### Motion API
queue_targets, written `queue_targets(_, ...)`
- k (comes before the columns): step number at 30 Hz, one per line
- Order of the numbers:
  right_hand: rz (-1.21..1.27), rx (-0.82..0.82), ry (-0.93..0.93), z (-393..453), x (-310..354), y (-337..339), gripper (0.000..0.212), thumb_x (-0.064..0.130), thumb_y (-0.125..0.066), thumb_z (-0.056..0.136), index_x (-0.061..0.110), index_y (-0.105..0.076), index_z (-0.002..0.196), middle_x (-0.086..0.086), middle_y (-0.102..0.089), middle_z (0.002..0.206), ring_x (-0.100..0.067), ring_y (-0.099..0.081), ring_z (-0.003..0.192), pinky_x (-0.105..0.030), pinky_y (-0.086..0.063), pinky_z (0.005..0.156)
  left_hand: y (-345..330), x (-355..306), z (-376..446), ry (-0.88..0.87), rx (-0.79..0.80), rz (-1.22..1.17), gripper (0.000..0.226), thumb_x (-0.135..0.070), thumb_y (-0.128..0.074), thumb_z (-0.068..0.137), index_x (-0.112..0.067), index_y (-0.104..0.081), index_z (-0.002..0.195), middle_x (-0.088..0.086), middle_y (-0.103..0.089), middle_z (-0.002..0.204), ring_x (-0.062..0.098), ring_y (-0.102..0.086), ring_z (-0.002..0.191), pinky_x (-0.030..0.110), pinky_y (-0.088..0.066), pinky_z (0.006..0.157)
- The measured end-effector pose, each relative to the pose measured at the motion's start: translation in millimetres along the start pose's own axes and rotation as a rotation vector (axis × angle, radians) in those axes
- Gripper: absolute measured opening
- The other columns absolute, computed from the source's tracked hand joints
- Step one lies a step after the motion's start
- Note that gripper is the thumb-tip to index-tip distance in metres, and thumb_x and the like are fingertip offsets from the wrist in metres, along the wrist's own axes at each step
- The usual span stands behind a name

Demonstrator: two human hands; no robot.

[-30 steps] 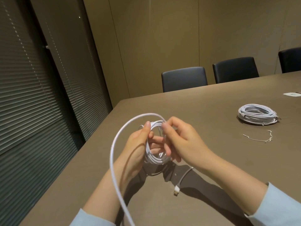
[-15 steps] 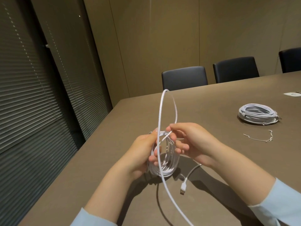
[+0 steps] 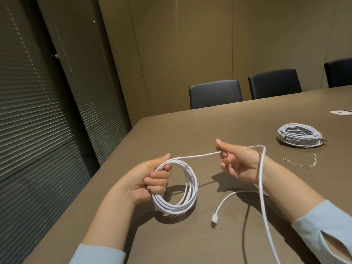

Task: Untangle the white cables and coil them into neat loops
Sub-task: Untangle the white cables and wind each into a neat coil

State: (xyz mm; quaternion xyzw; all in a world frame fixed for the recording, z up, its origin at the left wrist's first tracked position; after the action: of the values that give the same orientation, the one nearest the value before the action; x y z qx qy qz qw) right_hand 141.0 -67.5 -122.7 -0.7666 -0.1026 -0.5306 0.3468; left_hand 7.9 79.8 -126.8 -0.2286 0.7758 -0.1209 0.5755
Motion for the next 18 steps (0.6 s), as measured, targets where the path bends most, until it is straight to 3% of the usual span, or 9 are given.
queue_targets(5, -0.19, 0.051, 0.379, -3, 16, -18, 0.018, 0.016, -0.07, 0.084, 0.003, -0.063, 0.074, -0.007, -0.05, 0.061, -0.011, -0.052, 0.044, -0.027, -0.056, 0.058, -3, 2, 5, 0.029, 0.046, -0.085, 0.03, -0.031, -0.054, 0.086, -0.008, -0.052, 0.066, -0.007, -0.027, 0.038, 0.002, -0.026, 0.024, 0.015, -0.018, 0.028)
queue_targets(9, -0.666, -0.092, 0.665, -13, 26, -22, 0.009, 0.017, -0.073, 0.085, 0.011, -0.07, 0.079, -0.008, -0.066, 0.073, -0.021, -0.063, 0.066, -0.03, -0.058, 0.064, -5, 2, 3, 0.016, 0.046, -0.091, 0.031, -0.032, -0.056, 0.085, -0.01, -0.052, 0.064, -0.008, -0.026, 0.041, 0.002, -0.026, 0.028, 0.014, -0.021, 0.032)
queue_targets(11, -0.789, -0.095, 0.697, -15, 26, -23, 0.01, 0.02, -0.073, 0.084, 0.016, -0.07, 0.076, -0.007, -0.067, 0.073, -0.027, -0.064, 0.072, -0.037, -0.057, 0.065, -2, 1, 3, -0.004, 0.009, -0.066, 0.032, -0.034, -0.059, 0.084, -0.011, -0.054, 0.063, -0.009, -0.025, 0.044, 0.001, -0.022, 0.031, 0.013, -0.018, 0.035)
queue_targets(15, -0.889, -0.109, 0.725, -19, 25, -27, 0.011, 0.019, -0.073, 0.085, 0.016, -0.068, 0.075, -0.006, -0.066, 0.07, -0.021, -0.061, 0.065, -0.031, -0.054, 0.06, -3, 1, 3, -0.005, 0.029, -0.068, 0.033, -0.035, -0.058, 0.086, -0.009, -0.056, 0.066, -0.01, -0.017, 0.047, 0.002, -0.016, 0.033, 0.014, -0.011, 0.038)
queue_targets(18, -0.698, 0.003, 0.581, -14, 20, -24, 0.009, 0.018, -0.07, 0.088, 0.011, -0.068, 0.084, -0.01, -0.064, 0.075, -0.024, -0.06, 0.062, -0.04, -0.057, 0.067, -3, -4, 0, -0.023, 0.092, -0.089, 0.033, -0.033, -0.067, 0.086, -0.009, -0.057, 0.066, -0.01, -0.019, 0.044, 0.003, -0.018, 0.03, 0.014, -0.011, 0.038)
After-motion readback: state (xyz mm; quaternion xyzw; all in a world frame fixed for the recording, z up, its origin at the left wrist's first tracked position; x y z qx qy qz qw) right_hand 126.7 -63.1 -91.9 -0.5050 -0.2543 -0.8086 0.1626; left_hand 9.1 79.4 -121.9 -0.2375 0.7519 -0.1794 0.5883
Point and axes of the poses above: each hand's wrist, its own z-axis towards the middle knuckle, its own y-axis out of the back of the hand, x = y × z, the point moved 8 cm from there along z, towards the middle knuckle
